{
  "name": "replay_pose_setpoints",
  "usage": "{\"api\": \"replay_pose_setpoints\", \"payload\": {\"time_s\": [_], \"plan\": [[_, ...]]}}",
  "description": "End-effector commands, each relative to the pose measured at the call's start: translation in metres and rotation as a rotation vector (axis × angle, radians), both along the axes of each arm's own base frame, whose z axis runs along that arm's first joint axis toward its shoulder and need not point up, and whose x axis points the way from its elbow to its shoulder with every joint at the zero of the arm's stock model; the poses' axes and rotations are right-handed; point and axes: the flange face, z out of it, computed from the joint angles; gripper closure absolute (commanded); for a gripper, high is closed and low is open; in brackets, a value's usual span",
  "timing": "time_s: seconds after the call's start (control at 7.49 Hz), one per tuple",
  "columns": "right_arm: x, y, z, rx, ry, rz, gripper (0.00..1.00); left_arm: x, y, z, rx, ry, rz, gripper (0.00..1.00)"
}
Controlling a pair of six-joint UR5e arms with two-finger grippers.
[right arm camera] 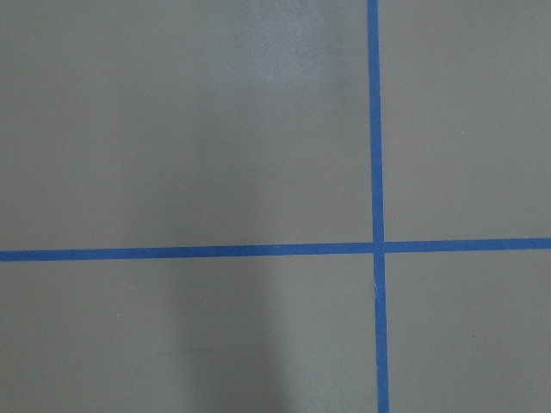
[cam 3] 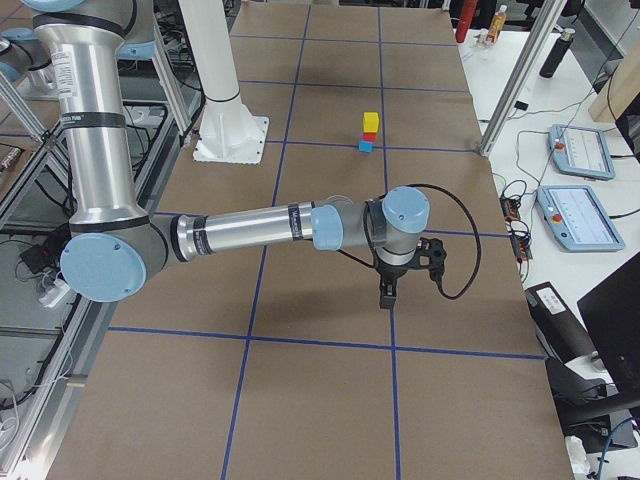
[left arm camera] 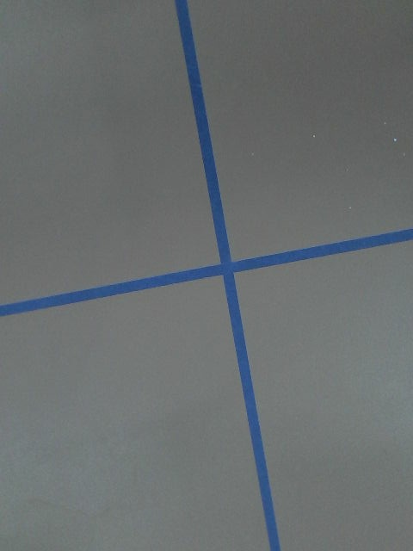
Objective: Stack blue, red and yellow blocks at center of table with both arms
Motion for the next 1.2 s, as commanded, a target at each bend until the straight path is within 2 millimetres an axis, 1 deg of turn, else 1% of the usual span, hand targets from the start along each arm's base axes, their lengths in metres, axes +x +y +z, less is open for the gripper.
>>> {"api": "replay_pose_setpoints", "payload": {"time_s": [0.0,0.13,0.27,0.8,0.94,1.07], "plan": [[0.009,0.005,0.001,-0.03,-0.041,0.017,0.01,-0.022,0.018,0.015,-0.014,0.05,-0.026,0.01],[0.012,0.006,0.003,-0.033,-0.041,0.022,0.01,-0.031,0.02,0.011,-0.018,0.123,-0.048,0.01],[0.011,0.004,0.002,-0.033,-0.044,0.02,0.01,-0.033,0.021,0.01,-0.017,0.129,-0.049,0.01],[0.012,0.005,0.001,-0.03,-0.047,0.023,0.01,-0.031,0.022,0.016,-0.03,0.125,-0.048,0.01],[0.016,0.007,0.003,-0.035,-0.044,0.028,0.01,-0.031,0.021,0.021,-0.039,0.125,-0.049,0.01],[0.022,0.009,0.009,-0.044,-0.033,0.037,0.01,-0.031,0.02,0.022,-0.041,0.125,-0.049,0.01]]}}
